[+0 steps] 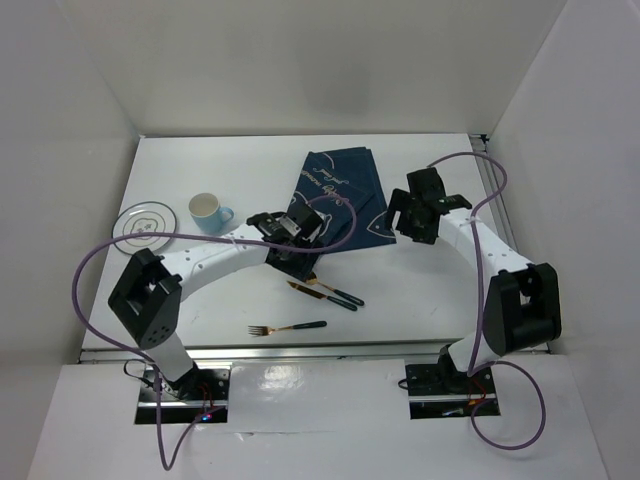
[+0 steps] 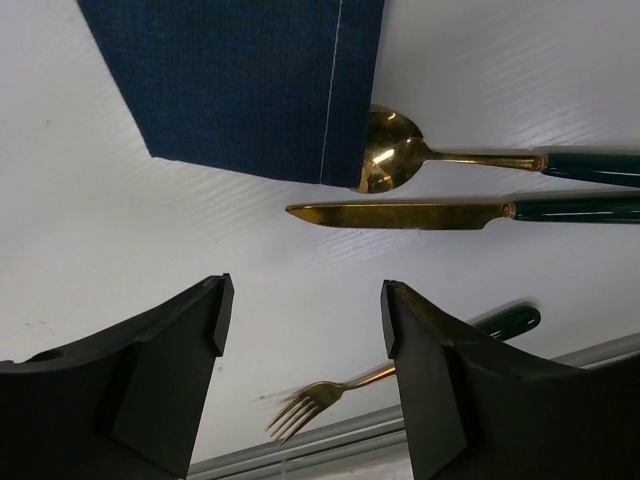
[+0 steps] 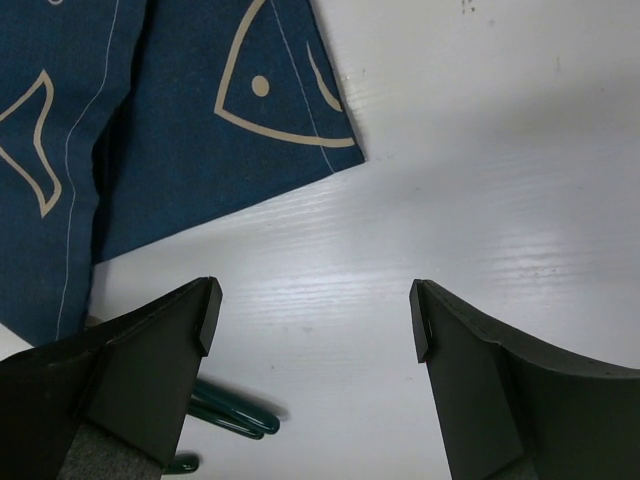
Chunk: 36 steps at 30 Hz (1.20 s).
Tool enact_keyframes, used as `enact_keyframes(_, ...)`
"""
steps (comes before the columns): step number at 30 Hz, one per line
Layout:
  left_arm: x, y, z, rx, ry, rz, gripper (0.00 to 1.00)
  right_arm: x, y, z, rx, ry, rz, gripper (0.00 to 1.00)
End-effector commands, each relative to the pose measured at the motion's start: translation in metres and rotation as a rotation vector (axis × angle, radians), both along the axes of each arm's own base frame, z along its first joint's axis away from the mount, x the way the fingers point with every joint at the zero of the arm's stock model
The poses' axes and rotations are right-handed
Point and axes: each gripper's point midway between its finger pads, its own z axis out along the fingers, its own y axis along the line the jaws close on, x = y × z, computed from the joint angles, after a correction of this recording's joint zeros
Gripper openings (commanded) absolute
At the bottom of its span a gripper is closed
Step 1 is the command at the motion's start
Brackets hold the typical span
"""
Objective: Set the dinner table for one person
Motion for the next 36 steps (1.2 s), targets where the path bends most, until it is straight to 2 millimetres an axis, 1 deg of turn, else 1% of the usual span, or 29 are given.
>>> enact_keyframes(1,0.0,-0.015,-0.012,0.003,0.018,-0.04,0.78,0.01,0.008,0.016,0.049,-0.077,0.016,0.89)
enact_keyframes(2,0.001,-0.015,-0.012,0.008,0.016,-0.053,0.8,0.008,0.008,0.012,0.047,-0.068,0.016,0.89)
enact_keyframes(3,0.004,-0.023,-0.009,-0.004,0.003,-0.064,0.81,0.008,0.008,0.012,0.047,-0.068,0.016,0.89)
enact_keyframes(4,0.004,-0.023,-0.012,0.006,0.007,-0.075,0.83,0.008,0.008,0.012,0.047,-0.068,0.016,0.89)
enact_keyframes(5,0.004,-0.029,-0.013,0.008,0.008,-0.086,0.83,0.009,0.005,0.012,0.046,-0.068,0.007,0.89)
enact_keyframes(6,0.006,-0.031,-0.015,0.025,-0.002,-0.098,0.83,0.009,0.005,0.009,0.044,-0.058,0.007,0.89)
enact_keyframes(7,0.01,-0.028,-0.013,0.056,-0.013,-0.086,0.82,0.008,0.006,0.009,0.052,-0.055,0.013,0.89)
enact_keyframes(8,0.011,-0.03,-0.015,0.068,-0.018,-0.091,0.82,0.008,0.006,0.009,0.052,-0.055,0.013,0.89)
enact_keyframes(9,0.012,-0.028,-0.021,0.098,-0.008,-0.099,0.8,0.011,0.007,0.012,0.054,-0.064,0.013,0.89)
enact_keyframes(10,0.013,-0.029,-0.022,0.098,-0.007,-0.099,0.8,0.011,0.007,0.012,0.06,-0.064,0.006,0.89)
enact_keyframes(12,0.018,-0.027,-0.027,0.13,-0.017,-0.088,0.8,0.011,0.007,0.012,0.06,-0.064,0.006,0.89)
enact_keyframes(14,0.017,-0.023,-0.031,0.151,-0.009,-0.086,0.78,0.011,0.007,0.012,0.06,-0.064,0.006,0.89)
enact_keyframes(16,0.022,-0.02,-0.037,0.188,-0.017,-0.076,0.74,0.011,0.007,0.012,0.06,-0.064,0.006,0.89)
enact_keyframes(17,0.024,-0.022,-0.038,0.187,-0.018,-0.075,0.74,0.011,0.007,0.012,0.06,-0.064,0.006,0.89)
enact_keyframes(18,0.024,-0.019,-0.041,0.208,-0.013,-0.073,0.72,0.011,0.007,0.012,0.06,-0.064,0.006,0.89)
enact_keyframes(19,0.027,-0.02,-0.037,0.206,-0.028,-0.069,0.71,0.011,0.007,0.012,0.06,-0.064,0.006,0.89)
enact_keyframes(20,0.03,-0.02,-0.039,0.217,-0.033,-0.065,0.7,0.009,0.007,0.011,0.058,-0.055,0.005,0.89)
enact_keyframes(21,0.03,-0.02,-0.043,0.225,-0.025,-0.066,0.7,0.009,0.007,0.011,0.058,-0.055,0.005,0.89)
enact_keyframes(23,0.032,-0.022,-0.04,0.217,-0.033,-0.065,0.69,0.009,0.005,0.011,0.051,-0.056,0.0,0.89)
enact_keyframes(24,0.032,-0.021,-0.043,0.227,-0.027,-0.074,0.67,0.007,0.005,0.01,0.048,-0.048,0.0,0.89)
enact_keyframes(25,0.035,-0.022,-0.04,0.227,-0.039,-0.07,0.67,0.007,0.005,0.01,0.048,-0.048,0.0,0.89)
enact_keyframes(26,0.034,-0.02,-0.04,0.24,-0.039,-0.068,0.65,0.007,0.005,0.01,0.048,-0.048,0.0,0.89)
enact_keyframes(27,0.034,-0.019,-0.044,0.248,-0.032,-0.069,0.65,0.007,0.005,0.01,0.048,-0.048,0.0,0.89)
enact_keyframes(28,0.034,-0.019,-0.044,0.248,-0.031,-0.069,0.62,0.007,0.005,0.01,0.048,-0.048,0.0,0.89)
enact_keyframes(29,0.034,-0.017,-0.047,0.262,-0.03,-0.067,0.6,0.007,0.005,0.01,0.048,-0.048,0.0,0.89)
enact_keyframes(30,0.036,-0.019,-0.045,0.255,-0.036,-0.066,0.6,0.007,0.005,0.01,0.048,-0.048,0.0,0.89)
enact_keyframes(32,0.037,-0.018,-0.048,0.268,-0.036,-0.064,0.55,0.005,0.004,0.009,0.046,-0.039,0.0,0.89)
enact_keyframes(33,0.034,-0.02,-0.052,0.275,-0.03,-0.074,0.54,0.005,0.004,0.009,0.046,-0.039,0.0,0.89)
enact_keyframes(36,0.036,-0.022,-0.05,0.269,-0.036,-0.073,0.54,0.006,0.003,0.009,0.039,-0.04,-0.006,0.89)
